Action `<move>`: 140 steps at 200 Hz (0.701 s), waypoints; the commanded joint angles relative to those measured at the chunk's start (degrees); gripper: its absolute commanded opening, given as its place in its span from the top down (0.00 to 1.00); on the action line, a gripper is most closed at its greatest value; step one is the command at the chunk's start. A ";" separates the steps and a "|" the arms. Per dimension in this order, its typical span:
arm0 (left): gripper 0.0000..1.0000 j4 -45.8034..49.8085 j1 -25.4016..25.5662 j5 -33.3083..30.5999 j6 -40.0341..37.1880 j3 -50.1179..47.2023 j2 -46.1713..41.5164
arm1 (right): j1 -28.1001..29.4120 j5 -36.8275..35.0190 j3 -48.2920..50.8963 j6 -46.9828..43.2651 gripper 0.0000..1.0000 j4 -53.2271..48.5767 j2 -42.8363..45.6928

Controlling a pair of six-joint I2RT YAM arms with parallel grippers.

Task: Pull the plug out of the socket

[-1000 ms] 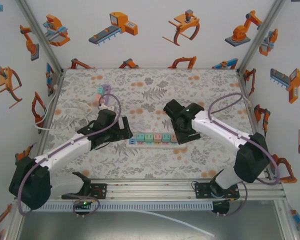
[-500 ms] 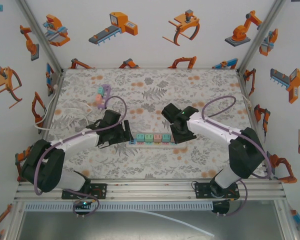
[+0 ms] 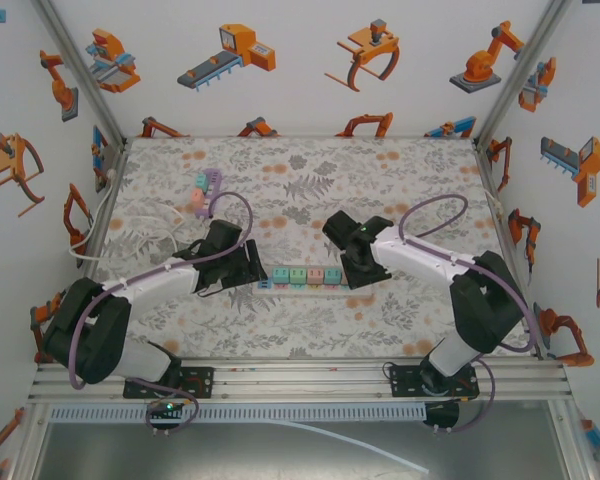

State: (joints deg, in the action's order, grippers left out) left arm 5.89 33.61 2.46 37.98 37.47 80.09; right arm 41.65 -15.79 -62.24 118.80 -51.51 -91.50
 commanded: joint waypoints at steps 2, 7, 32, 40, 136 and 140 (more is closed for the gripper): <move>0.42 3.31 -0.12 -1.93 -0.50 -1.79 0.63 | -0.16 -0.11 0.72 2.73 0.61 -0.97 -0.39; 0.42 3.30 -0.12 -1.93 -0.51 -1.80 0.76 | -0.16 -0.08 0.63 2.66 0.63 -0.98 -0.22; 0.42 3.27 -0.03 -2.45 -0.30 -2.05 1.61 | -0.12 0.32 0.37 2.78 0.69 -1.35 1.09; 0.42 3.71 0.10 -3.19 0.22 -2.05 1.97 | -0.16 0.45 0.32 2.88 0.70 -1.51 1.73; 0.48 4.58 2.28 -8.64 1.84 -1.64 7.57 | -1.63 2.94 -0.87 5.92 0.80 -4.50 5.81; 0.48 4.53 2.38 -8.77 1.89 -1.62 7.72 | -1.73 3.17 -0.78 5.94 0.80 -4.42 5.81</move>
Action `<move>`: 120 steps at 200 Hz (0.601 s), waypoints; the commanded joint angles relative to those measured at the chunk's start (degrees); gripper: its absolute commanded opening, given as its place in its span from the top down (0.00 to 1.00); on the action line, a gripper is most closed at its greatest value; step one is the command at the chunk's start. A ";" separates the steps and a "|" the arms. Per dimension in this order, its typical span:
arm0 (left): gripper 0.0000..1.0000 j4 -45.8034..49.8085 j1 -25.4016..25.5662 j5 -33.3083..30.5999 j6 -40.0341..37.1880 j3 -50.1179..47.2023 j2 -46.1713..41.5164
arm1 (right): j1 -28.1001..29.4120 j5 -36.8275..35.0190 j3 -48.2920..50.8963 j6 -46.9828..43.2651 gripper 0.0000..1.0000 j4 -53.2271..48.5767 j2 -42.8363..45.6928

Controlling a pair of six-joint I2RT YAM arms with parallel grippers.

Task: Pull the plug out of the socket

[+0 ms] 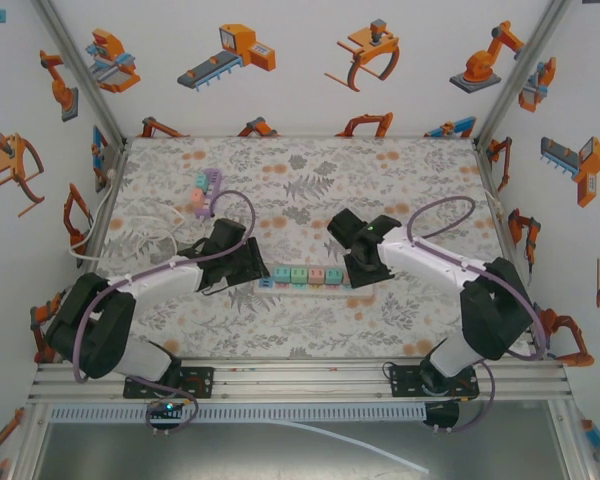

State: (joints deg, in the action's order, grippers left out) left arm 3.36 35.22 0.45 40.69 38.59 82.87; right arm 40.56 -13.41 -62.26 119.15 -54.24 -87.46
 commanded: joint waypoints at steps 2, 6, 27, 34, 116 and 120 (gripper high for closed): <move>0.48 7.09 0.87 -6.77 -0.86 -2.73 5.07 | -0.72 0.87 -0.74 5.61 0.80 -1.67 1.83; 0.48 7.08 0.94 -6.90 -0.81 -2.77 5.11 | -0.74 0.92 -0.63 5.49 0.80 -1.58 1.85; 0.48 7.12 1.34 -7.28 -0.62 -2.88 5.13 | -0.74 0.74 -0.75 5.41 0.80 -1.66 2.77; 0.48 7.18 1.33 -7.39 -0.61 -2.82 5.09 | -0.74 0.30 -0.88 5.31 0.80 -1.75 3.35; 0.40 11.59 1.34 -8.70 -1.49 0.03 -0.92 | -0.74 -12.72 -1.14 -6.48 0.89 0.78 16.29; 0.40 11.94 1.38 -8.75 -1.57 0.27 -1.66 | -0.74 -13.75 -0.96 -8.08 0.89 1.70 17.09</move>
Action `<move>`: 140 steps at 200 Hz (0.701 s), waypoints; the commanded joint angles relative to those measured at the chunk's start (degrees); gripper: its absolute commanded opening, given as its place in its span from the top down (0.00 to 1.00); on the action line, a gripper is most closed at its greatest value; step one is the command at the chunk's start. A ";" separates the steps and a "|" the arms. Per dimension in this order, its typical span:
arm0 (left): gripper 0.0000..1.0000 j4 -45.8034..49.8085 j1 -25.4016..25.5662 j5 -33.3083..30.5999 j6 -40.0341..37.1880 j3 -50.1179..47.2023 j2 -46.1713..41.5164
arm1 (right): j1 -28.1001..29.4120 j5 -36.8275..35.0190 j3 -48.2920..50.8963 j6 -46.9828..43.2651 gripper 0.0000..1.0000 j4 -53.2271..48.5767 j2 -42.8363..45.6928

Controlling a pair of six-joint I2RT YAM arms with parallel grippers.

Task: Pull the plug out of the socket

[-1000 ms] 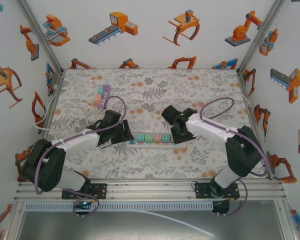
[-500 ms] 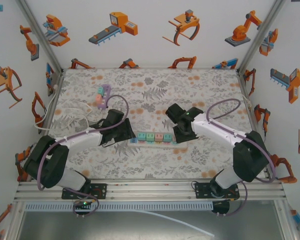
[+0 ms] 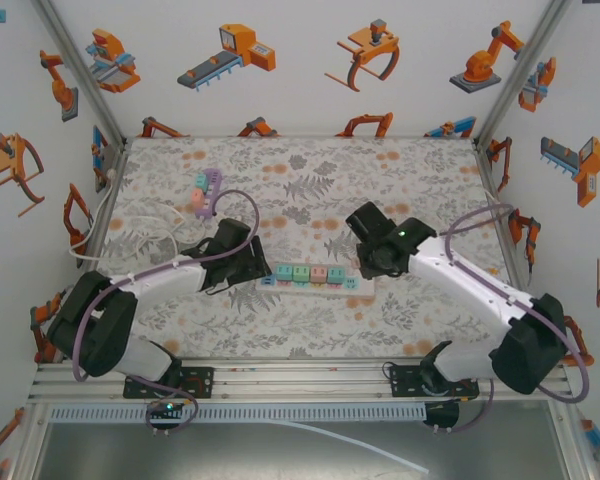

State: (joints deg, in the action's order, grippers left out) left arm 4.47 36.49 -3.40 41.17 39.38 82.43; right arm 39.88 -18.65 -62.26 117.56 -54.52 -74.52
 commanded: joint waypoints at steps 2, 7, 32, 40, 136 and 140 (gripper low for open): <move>0.39 11.00 0.10 -4.94 -2.08 -0.37 -1.53 | -0.06 -8.97 -0.88 -7.15 0.89 2.50 4.55; 0.39 11.46 0.07 -5.10 -2.16 -0.13 -2.39 | -0.06 -10.26 -0.57 -9.49 0.90 4.00 5.55; 0.33 14.51 0.03 -5.95 -3.27 1.94 -7.40 | -0.06 -15.97 1.72 -21.80 0.91 11.20 10.70; 0.32 15.49 0.07 -6.16 -3.80 2.73 -9.19 | -0.06 -17.38 2.53 -26.20 0.92 13.66 12.32; 0.01 20.94 0.15 2.27 -15.36 6.57 -34.22 | -0.06 6.71 23.50 -74.76 1.00 42.35 37.08; 0.02 21.45 0.17 3.08 -16.37 6.64 -34.94 | -0.06 8.48 23.98 -75.85 1.00 42.56 37.87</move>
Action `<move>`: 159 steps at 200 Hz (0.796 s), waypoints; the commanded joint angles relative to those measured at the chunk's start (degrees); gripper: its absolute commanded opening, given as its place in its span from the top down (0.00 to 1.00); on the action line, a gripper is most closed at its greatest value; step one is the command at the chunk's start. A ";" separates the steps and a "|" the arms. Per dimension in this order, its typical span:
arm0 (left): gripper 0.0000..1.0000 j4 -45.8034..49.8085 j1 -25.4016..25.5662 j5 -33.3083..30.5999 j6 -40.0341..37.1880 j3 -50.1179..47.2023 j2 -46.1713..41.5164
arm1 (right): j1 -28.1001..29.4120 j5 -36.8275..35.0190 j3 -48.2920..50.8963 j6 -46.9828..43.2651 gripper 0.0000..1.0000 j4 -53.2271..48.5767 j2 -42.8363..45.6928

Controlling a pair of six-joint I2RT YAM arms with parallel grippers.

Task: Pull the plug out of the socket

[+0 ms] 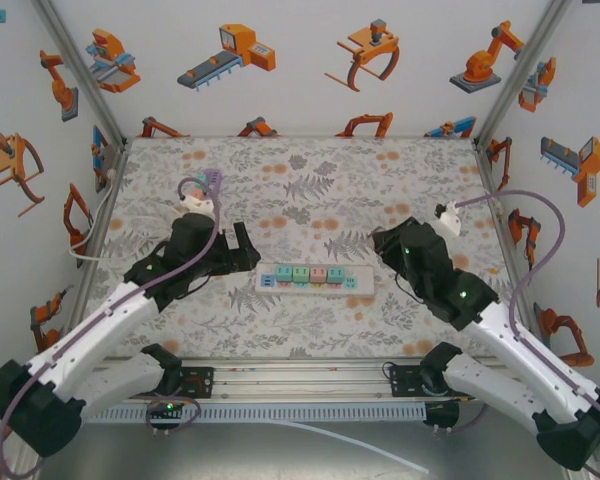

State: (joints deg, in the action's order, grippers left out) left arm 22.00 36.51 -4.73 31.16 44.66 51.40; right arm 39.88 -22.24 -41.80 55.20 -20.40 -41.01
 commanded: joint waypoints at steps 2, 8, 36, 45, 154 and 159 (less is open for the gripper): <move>0.03 4.28 0.12 4.78 -6.74 1.45 -4.28 | -0.06 13.24 3.73 -13.92 1.00 8.34 4.65; 0.03 5.16 0.15 6.19 -8.38 1.68 -5.26 | -0.06 16.02 3.97 -15.14 1.00 7.58 5.50; 0.03 11.13 0.20 14.55 -18.03 3.02 -9.02 | -0.06 25.84 2.24 -17.63 1.00 -1.59 5.31; 0.03 13.64 0.22 16.41 -21.01 3.62 -9.91 | -0.06 29.33 1.62 -18.29 1.00 -4.29 3.92; 0.03 17.76 0.34 38.18 -43.46 0.54 -21.16 | -0.06 33.07 4.62 -16.61 1.00 -7.05 -18.43; 0.03 17.94 0.38 37.83 -43.51 0.59 -21.08 | -0.06 32.73 4.99 -16.57 1.00 -6.38 -18.63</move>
State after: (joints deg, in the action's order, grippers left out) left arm 38.48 36.73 29.04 -9.08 45.98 30.09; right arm 39.88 13.39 -38.89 38.02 -30.72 -58.98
